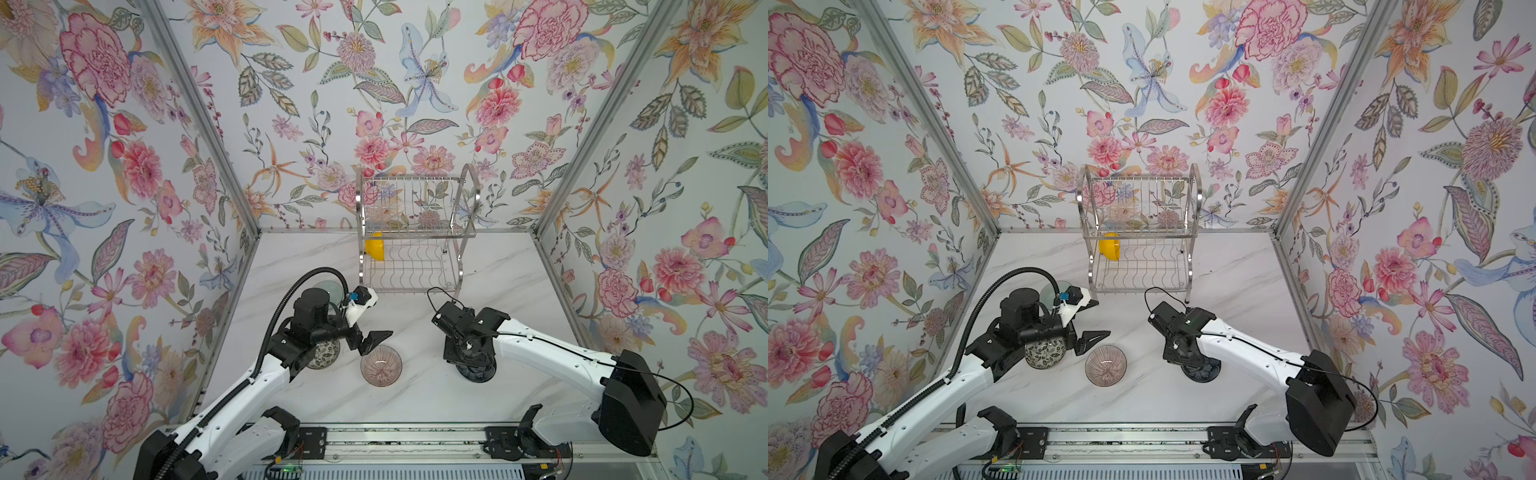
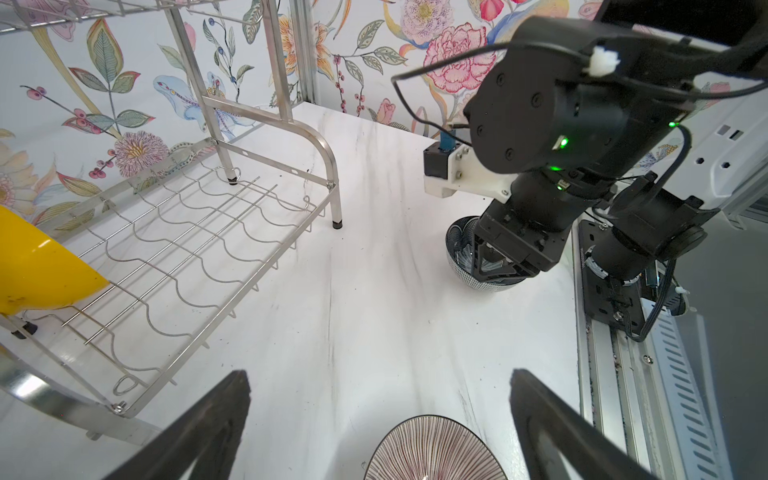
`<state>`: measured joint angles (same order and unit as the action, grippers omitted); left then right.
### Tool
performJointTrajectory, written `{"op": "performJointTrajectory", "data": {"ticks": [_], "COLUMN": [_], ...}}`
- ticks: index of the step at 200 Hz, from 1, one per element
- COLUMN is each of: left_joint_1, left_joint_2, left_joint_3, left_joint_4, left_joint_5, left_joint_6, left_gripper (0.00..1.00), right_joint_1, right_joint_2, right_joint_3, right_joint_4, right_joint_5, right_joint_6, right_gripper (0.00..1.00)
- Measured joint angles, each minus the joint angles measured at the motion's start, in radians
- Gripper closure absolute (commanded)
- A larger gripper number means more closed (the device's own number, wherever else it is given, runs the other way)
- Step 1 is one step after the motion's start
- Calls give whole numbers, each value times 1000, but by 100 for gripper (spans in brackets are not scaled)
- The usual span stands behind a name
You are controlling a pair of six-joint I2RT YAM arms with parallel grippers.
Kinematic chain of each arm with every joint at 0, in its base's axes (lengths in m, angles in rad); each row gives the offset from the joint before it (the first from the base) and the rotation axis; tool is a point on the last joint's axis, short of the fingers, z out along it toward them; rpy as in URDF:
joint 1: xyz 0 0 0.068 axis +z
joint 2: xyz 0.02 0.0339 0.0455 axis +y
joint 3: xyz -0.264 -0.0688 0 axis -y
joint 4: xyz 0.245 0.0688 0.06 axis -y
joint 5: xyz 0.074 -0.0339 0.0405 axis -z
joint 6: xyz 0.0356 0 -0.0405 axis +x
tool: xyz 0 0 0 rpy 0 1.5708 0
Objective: Load the bowls into the dish rack
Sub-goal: 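Lower the right gripper over the dark bowl while the left nears the grey bowl, then close the right gripper on the dark patterned bowl rim and lift it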
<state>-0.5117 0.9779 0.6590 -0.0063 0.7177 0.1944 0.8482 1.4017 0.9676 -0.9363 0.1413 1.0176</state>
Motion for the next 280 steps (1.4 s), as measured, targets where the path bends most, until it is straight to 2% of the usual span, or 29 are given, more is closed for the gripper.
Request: {"op": "performJointTrajectory", "data": {"ticks": [126, 280], "left_joint_1": [0, 0], "left_joint_2": [0, 0], "left_joint_3": [0, 0], "left_joint_4": [0, 0], "left_joint_5": [-18, -25], "left_joint_6": [0, 0], "left_gripper": [1, 1], "right_joint_1": [8, 42], "right_joint_2": [65, 151], "right_joint_3": [-6, -15], "right_joint_4": [46, 51], "right_joint_5": [3, 68], "right_joint_6": [-38, -53], "right_gripper": [70, 74]}}
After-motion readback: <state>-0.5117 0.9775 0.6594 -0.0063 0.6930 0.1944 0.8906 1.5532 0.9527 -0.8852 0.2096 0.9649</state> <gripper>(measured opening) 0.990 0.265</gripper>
